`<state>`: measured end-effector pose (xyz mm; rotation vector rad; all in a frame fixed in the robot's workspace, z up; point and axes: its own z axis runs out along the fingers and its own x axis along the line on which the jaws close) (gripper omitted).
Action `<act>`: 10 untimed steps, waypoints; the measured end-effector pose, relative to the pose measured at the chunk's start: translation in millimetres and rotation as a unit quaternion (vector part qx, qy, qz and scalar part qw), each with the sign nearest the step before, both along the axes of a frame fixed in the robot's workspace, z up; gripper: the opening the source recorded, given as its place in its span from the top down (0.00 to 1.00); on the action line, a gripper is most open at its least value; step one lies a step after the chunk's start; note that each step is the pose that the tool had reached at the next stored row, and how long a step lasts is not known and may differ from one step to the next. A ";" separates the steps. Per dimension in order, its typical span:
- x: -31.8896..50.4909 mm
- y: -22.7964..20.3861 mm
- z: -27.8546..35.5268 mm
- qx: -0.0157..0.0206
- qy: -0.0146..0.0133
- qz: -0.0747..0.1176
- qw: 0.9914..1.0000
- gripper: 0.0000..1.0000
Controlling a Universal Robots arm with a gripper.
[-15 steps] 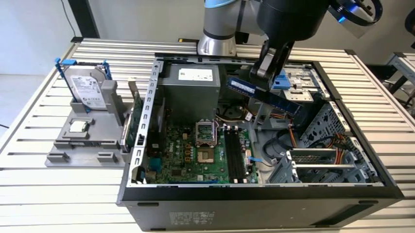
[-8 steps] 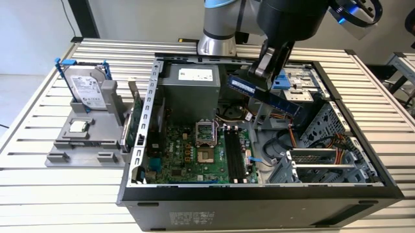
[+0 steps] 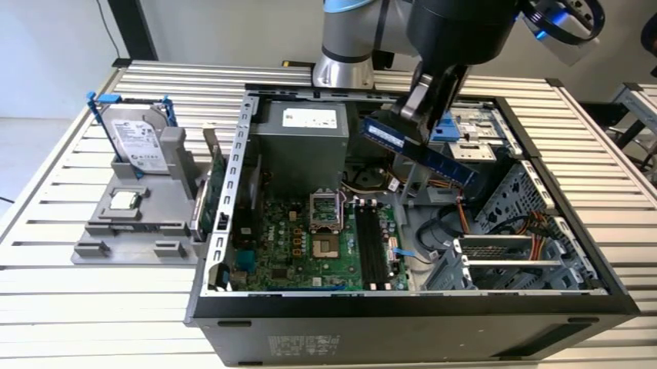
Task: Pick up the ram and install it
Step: 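Insert the ram into the slot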
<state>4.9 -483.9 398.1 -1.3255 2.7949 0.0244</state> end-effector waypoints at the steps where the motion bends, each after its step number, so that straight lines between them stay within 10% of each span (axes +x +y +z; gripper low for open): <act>1: 0.0 0.0 0.0 0.000 0.000 -0.003 1.000 1.00; 10: 0.0 0.0 0.0 0.000 0.000 -0.033 0.999 1.00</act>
